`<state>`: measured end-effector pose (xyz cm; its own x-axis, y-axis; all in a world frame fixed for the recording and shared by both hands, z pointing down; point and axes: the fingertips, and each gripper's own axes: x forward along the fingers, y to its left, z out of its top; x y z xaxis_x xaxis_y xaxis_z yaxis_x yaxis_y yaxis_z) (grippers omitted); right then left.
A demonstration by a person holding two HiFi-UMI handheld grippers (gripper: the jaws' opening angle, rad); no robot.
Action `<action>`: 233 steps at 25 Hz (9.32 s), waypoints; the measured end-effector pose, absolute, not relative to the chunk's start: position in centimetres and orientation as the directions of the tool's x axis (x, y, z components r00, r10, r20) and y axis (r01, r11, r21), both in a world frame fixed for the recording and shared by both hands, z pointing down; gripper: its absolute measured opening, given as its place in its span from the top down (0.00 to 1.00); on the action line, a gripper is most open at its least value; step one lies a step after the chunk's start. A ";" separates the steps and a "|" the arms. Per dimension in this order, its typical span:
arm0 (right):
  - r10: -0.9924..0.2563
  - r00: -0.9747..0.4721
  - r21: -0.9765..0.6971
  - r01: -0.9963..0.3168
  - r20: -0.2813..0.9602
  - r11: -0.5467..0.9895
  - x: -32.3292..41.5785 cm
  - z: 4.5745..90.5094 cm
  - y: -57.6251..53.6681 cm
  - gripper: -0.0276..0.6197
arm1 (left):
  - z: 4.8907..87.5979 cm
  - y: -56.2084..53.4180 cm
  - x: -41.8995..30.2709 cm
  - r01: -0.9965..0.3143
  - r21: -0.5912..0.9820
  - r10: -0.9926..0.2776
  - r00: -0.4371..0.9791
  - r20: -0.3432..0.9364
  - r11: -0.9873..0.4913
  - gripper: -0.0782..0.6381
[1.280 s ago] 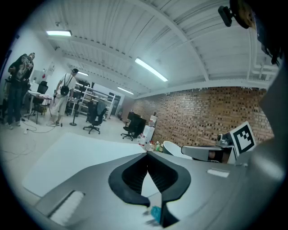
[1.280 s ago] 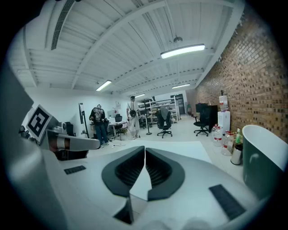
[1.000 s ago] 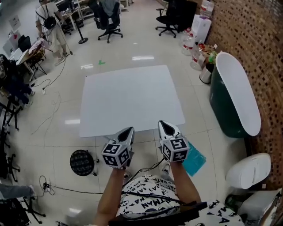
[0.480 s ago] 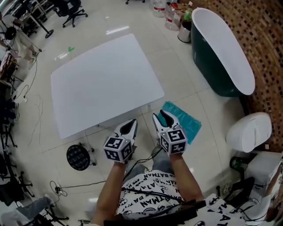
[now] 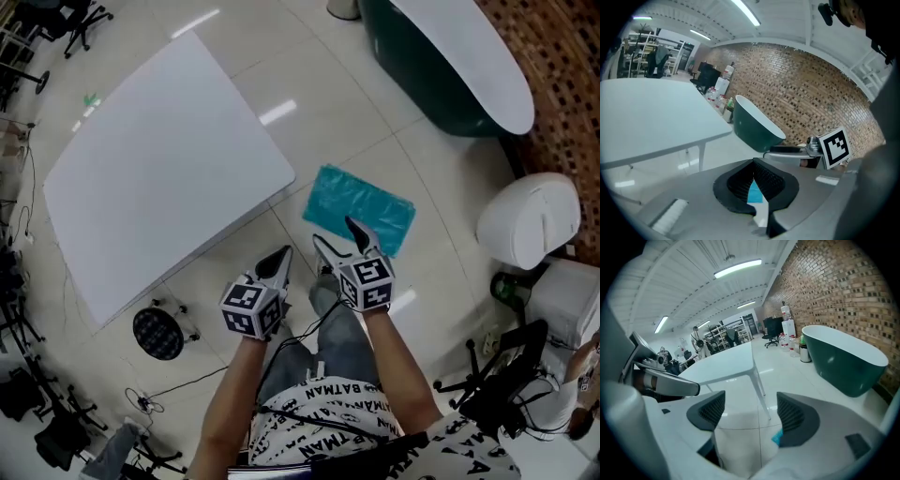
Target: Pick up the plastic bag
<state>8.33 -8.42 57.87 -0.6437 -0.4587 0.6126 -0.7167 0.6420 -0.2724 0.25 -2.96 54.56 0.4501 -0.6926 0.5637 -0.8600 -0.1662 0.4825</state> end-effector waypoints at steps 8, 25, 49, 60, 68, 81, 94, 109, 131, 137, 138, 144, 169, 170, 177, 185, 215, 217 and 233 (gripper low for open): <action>-0.315 -0.607 -0.270 -0.679 0.730 0.683 11.3 71.7 -9.6 0.32 | 65.7 -4.8 3.9 -0.842 0.517 -0.592 0.498 0.634 -0.154 0.89; -0.185 -0.472 -0.231 -0.691 0.862 0.685 13.1 108.3 -6.9 0.32 | 98.0 -6.9 7.6 -0.891 0.429 -0.380 0.452 0.807 -0.149 0.89; -0.158 -0.305 0.018 -0.414 0.939 0.910 12.2 131.3 -7.1 0.33 | 115.8 -1.2 7.2 -0.898 0.420 -0.255 0.440 0.861 -0.129 0.89; -0.123 -0.344 -0.084 -0.529 0.931 0.845 13.7 131.0 -8.9 0.77 | 115.8 -1.0 7.8 -0.896 0.426 -0.261 0.444 0.857 -0.125 0.89; -0.194 -0.454 -0.199 -0.682 0.870 0.704 15.1 124.9 -10.8 0.96 | 112.2 -2.1 8.4 -0.898 0.424 -0.296 0.440 0.848 -0.119 0.89; -0.477 -0.618 -0.382 -0.775 0.625 0.503 19.1 95.8 -14.2 0.95 | 89.2 -8.5 11.9 -0.876 0.423 -0.467 0.482 0.741 -0.233 0.89; -0.596 -0.636 -0.439 -0.771 0.490 0.461 18.5 64.2 -14.8 0.95 | 63.8 -10.6 12.3 -0.882 0.362 -0.606 0.471 0.641 -0.302 0.89; -0.595 -0.781 -0.346 -0.621 0.191 0.704 9.0 34.4 -14.1 0.95 | 40.8 -3.6 -7.5 -0.962 0.271 -0.892 0.102 0.440 0.023 0.89; -0.500 -0.855 -0.085 -0.513 0.136 0.854 -11.4 26.7 -2.8 0.95 | 34.1 14.6 -29.0 -0.915 0.282 -0.926 -0.192 0.326 0.289 0.89; -0.506 -0.854 -0.074 -0.516 0.125 0.853 -13.0 25.7 -2.1 0.95 | 33.6 15.3 -31.0 -0.919 0.276 -0.929 -0.190 0.316 0.282 0.89; -0.507 -0.853 -0.071 -0.517 0.122 0.853 -13.1 25.5 -2.1 0.95 | 33.6 15.3 -31.3 -0.920 0.274 -0.930 -0.189 0.316 0.280 0.89; -0.520 -0.847 -0.054 -0.528 0.111 0.848 -13.3 25.1 -2.1 0.95 | 33.7 14.8 -31.8 -0.927 0.267 -0.934 -0.176 0.310 0.263 0.89; -0.521 -0.850 -0.064 -0.526 0.079 0.848 -11.5 24.2 -2.8 0.95 | 34.3 14.5 -31.3 -0.912 0.297 -0.934 -0.189 0.304 0.282 0.89; -0.520 -0.851 -0.070 -0.524 0.076 0.849 -11.4 24.0 -3.0 0.95 | 34.4 14.6 -31.4 -0.911 0.299 -0.933 -0.190 0.305 0.283 0.89; -0.502 -0.865 -0.184 -0.496 0.014 0.849 -9.0 20.2 -8.9 0.95 | 33.8 14.3 -31.1 -0.906 0.299 -0.928 -0.203 0.312 0.299 0.89; -0.451 -0.893 -0.032 -0.451 -0.003 0.892 -8.7 15.9 -18.6 0.95 | 34.9 12.0 -29.3 -0.891 0.298 -0.910 -0.236 0.340 0.343 0.89; 0.196 -0.418 0.409 0.908 0.887 0.088 -40.1 59.7 10.5 0.95 | 47.1 18.7 -37.8 -0.762 0.286 -0.733 -0.337 0.590 0.581 0.89; 0.199 -0.428 0.415 0.904 0.882 0.104 -40.5 60.0 11.5 0.91 | 48.0 18.8 -39.0 -0.763 0.288 -0.729 -0.325 0.603 0.579 0.89; 0.016 -0.720 -0.042 -0.018 0.694 0.999 -31.5 54.9 -10.4 0.41 | 54.6 15.3 -39.7 -0.824 0.260 -0.706 -0.218 0.674 0.503 0.89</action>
<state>-31.47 -10.37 54.94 -0.7195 0.0163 0.6943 -0.0183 0.9989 -0.0424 -39.68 15.28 54.64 -0.2181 -0.7056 0.6741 -0.8242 0.5031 0.2599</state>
